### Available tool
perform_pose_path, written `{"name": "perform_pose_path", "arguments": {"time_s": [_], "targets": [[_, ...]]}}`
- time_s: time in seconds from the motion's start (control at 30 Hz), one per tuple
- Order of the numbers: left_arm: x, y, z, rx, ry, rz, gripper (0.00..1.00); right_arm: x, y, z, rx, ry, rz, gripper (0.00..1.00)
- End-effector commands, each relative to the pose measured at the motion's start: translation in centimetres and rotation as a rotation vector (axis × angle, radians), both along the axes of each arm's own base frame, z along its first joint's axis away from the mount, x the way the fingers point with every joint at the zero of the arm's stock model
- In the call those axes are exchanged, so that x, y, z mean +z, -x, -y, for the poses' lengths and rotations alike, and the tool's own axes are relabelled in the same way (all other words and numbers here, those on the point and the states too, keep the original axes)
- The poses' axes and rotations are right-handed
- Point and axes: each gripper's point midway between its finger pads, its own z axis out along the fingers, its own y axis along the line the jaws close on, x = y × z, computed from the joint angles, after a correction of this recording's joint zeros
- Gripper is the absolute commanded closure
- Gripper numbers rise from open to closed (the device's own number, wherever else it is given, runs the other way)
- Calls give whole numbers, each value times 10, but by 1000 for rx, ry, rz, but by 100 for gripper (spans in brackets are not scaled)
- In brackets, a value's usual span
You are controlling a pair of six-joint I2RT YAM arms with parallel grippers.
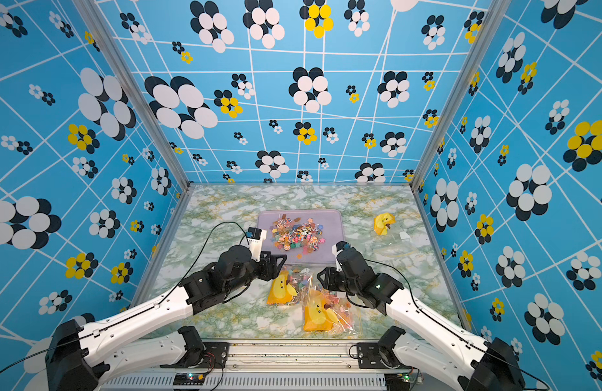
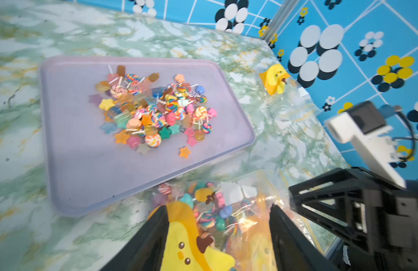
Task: Pour candies out of the ziploc bag
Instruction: Open the ziploc bag at the center of the board, then pick up the ziploc bag from the center of the board.
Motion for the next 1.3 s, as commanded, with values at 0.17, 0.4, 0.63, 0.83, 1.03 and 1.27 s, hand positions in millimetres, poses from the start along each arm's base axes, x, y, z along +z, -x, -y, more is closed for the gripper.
{"name": "perform_pose_path", "arguments": {"time_s": [0.17,0.4,0.63,0.83,1.03,1.27], "targets": [[-57,1,-20,70,32,-193,28,-3,12,-22,49,-161,-72,61],[-74,-1,-25,85,43,-235,26,8,15,-1,-16,-124,-17,59],[-81,-2,-22,79,54,-251,25,-1,11,-13,4,-142,-56,55],[-89,2,-22,76,61,-275,23,-20,6,-25,18,-136,-108,55],[-106,5,-23,77,41,-312,22,-12,-4,-52,56,-177,-93,60],[-120,10,-19,54,19,-369,19,-5,-9,-63,90,-137,-74,100]]}}
